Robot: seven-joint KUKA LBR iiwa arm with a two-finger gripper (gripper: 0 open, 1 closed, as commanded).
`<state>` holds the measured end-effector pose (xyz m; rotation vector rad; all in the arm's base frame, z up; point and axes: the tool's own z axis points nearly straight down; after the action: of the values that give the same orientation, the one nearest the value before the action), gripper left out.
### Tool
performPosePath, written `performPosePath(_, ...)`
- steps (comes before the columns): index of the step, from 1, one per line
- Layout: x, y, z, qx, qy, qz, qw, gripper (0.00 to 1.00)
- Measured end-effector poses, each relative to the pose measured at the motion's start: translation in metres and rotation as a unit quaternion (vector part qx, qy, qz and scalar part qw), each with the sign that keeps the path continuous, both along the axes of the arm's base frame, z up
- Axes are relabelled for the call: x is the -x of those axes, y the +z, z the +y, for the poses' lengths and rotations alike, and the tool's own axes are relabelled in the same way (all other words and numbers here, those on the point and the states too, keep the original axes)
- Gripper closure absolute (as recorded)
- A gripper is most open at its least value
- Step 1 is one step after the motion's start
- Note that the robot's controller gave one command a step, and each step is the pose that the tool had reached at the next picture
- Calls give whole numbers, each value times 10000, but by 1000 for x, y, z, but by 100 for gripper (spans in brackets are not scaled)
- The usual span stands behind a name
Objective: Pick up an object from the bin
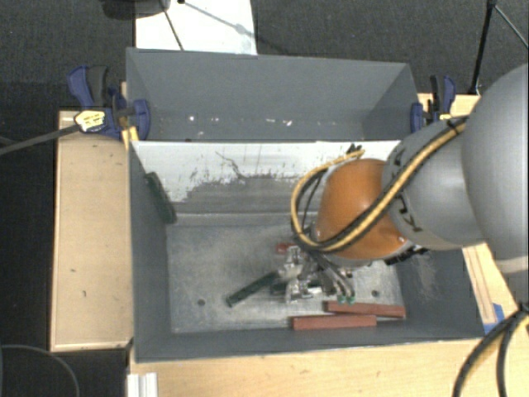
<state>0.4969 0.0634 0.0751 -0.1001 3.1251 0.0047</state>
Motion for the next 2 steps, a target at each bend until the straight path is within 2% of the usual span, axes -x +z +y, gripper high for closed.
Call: performPosePath(2, 1, 2, 0, 2, 5, 11, 10000, 100)
